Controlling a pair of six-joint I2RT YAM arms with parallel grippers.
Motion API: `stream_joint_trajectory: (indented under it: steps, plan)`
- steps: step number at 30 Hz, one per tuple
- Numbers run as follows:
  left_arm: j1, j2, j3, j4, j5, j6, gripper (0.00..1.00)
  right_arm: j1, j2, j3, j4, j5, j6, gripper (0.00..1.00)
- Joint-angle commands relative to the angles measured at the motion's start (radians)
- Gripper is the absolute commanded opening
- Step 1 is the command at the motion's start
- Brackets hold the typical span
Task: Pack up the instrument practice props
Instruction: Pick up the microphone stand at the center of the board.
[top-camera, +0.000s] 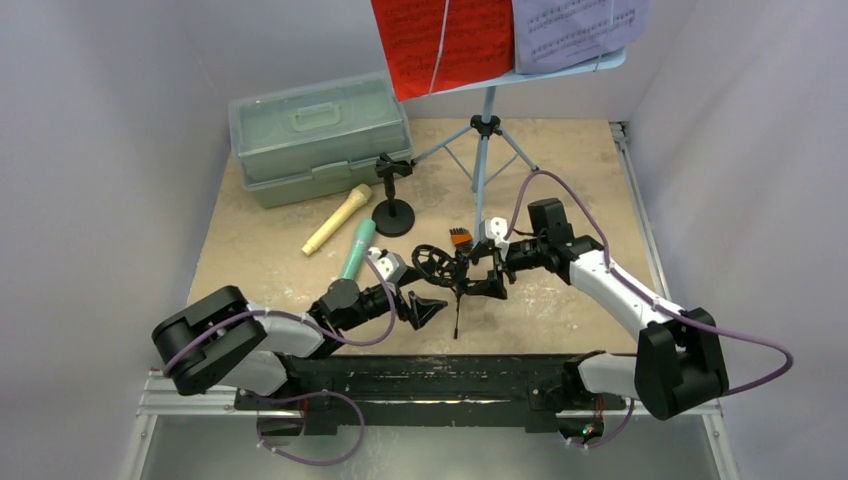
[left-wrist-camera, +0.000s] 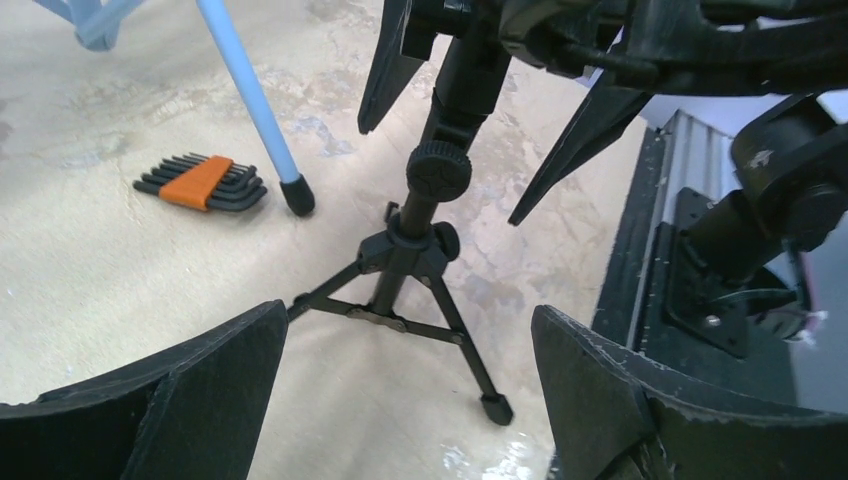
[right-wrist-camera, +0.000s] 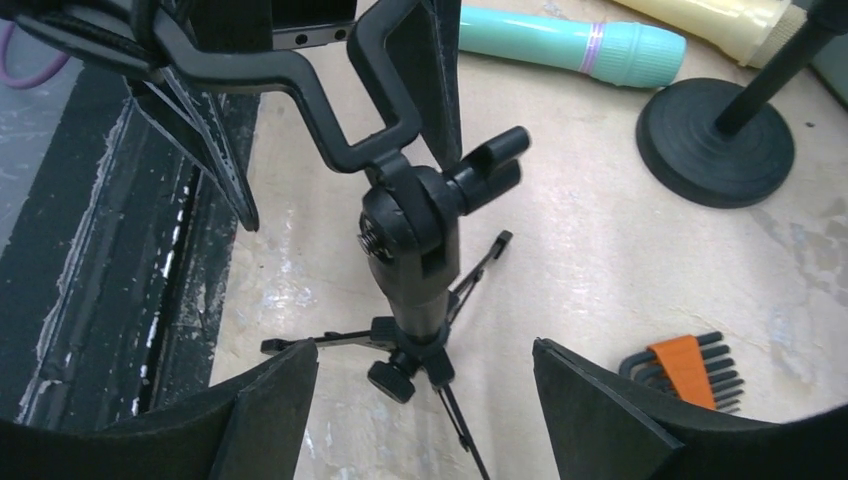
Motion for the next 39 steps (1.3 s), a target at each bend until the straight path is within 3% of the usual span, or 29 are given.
stream_joint_trajectory:
  steps: [1,9,18,28,39]
  plan:
    - [0.002,0.114,0.042,0.265,0.004,0.172,0.92,-0.033,-0.030,0.077,-0.115,0.007,-0.109,0.83]
    - [0.002,0.400,0.111,0.651,0.025,0.142,0.91,-0.057,-0.033,0.098,-0.201,0.003,-0.188,0.84]
    - [-0.028,0.480,0.192,0.653,-0.007,0.167,0.88,-0.057,-0.033,0.102,-0.213,0.001,-0.200,0.84]
    - [-0.048,0.428,0.180,0.653,-0.072,0.229,0.86,-0.058,-0.029,0.103,-0.213,0.000,-0.197,0.84]
    - [-0.048,0.362,0.168,0.654,0.023,0.213,0.83,-0.059,-0.025,0.107,-0.213,-0.005,-0.189,0.84]
